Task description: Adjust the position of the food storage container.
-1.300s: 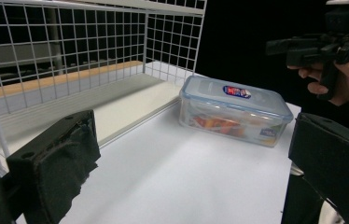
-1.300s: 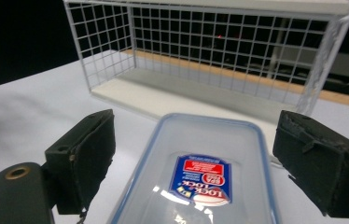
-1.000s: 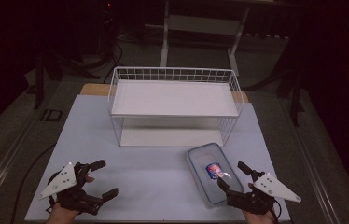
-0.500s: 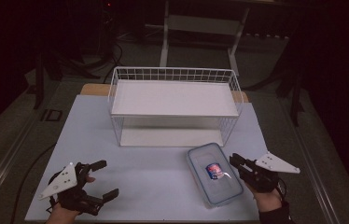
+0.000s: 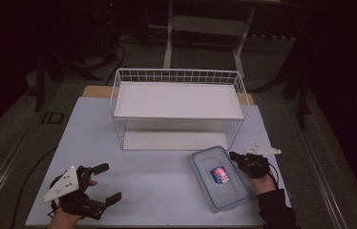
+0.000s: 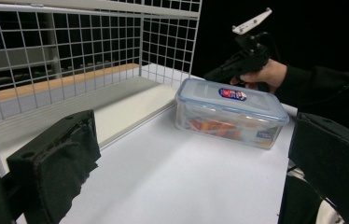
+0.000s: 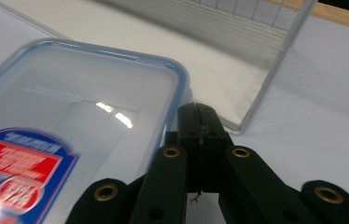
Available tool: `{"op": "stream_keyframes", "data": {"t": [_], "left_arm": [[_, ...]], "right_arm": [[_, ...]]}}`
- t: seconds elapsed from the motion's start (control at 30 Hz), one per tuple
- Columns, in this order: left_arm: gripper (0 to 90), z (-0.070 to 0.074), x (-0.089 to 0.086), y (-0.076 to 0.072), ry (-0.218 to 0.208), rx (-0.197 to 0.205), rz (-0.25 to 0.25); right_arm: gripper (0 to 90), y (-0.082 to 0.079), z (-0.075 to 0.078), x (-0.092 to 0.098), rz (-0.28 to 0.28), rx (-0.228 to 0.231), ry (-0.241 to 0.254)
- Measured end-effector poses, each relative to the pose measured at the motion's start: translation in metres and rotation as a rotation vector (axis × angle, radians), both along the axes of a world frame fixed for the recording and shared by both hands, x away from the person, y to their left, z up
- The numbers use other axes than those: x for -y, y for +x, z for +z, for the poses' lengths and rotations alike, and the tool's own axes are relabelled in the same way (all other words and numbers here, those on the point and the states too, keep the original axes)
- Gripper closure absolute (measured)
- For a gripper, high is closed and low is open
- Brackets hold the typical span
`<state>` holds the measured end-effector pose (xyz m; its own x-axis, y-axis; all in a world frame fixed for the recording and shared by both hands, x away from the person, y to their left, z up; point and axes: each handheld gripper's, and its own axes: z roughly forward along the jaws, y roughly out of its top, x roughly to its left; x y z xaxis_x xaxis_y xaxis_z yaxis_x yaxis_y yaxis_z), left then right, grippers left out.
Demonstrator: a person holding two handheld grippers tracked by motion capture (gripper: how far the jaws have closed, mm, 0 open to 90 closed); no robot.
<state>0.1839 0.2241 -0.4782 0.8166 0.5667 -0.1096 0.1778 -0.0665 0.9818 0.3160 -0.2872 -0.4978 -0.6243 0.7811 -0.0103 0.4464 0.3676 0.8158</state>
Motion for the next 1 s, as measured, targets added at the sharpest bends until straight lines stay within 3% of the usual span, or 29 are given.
{"op": "stream_keyframes", "data": {"t": [0.2,1.0], "left_arm": [[1.1,0.000,0.000,0.001,0.001,-0.004,-0.005],[1.1,-0.002,0.002,0.000,0.026,-0.004,-0.014]], "right_arm": [[90.0,0.011,-0.002,-0.004,0.008,-0.019,-0.010],[90.0,0.019,0.001,-0.036,0.117,-0.033,-0.004]]}}
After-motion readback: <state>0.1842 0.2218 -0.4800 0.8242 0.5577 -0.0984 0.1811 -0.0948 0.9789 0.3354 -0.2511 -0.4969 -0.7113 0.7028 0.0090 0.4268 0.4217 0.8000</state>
